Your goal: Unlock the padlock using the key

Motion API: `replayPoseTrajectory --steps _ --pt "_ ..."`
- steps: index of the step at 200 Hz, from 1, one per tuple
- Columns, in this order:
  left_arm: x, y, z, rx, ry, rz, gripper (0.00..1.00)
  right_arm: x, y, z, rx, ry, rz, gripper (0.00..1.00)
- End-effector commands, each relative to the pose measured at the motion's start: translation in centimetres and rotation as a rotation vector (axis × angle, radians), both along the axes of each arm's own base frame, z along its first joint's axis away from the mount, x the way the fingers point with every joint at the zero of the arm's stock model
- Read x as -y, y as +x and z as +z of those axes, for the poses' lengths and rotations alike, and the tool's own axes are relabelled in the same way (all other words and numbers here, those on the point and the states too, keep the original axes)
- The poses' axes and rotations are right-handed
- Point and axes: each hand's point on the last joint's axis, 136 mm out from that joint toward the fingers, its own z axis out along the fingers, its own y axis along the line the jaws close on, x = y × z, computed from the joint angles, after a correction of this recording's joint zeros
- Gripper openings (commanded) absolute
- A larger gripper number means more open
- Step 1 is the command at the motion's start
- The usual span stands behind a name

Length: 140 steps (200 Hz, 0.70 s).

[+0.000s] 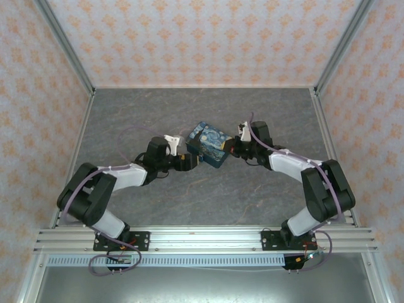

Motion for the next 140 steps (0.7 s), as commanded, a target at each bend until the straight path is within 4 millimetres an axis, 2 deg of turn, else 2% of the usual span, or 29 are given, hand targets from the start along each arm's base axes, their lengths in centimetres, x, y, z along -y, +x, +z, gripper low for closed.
replayPoseTrajectory --steps 1,48,86,140 --pt "1.5 1.7 1.7 0.1 -0.044 -0.033 0.82 -0.2 1.2 0.7 0.052 -0.004 0.016 0.0" --pt "3.3 2.2 0.0 0.087 -0.031 -0.082 0.72 0.2 1.2 -0.5 0.03 -0.066 0.023 0.0" --pt "3.5 2.8 -1.6 0.074 0.001 -0.082 0.66 0.5 1.3 -0.7 0.041 -0.091 0.024 0.0" --pt "4.1 2.7 -2.7 0.067 0.048 -0.116 0.59 0.5 1.4 -1.1 0.038 -0.108 0.03 0.0"
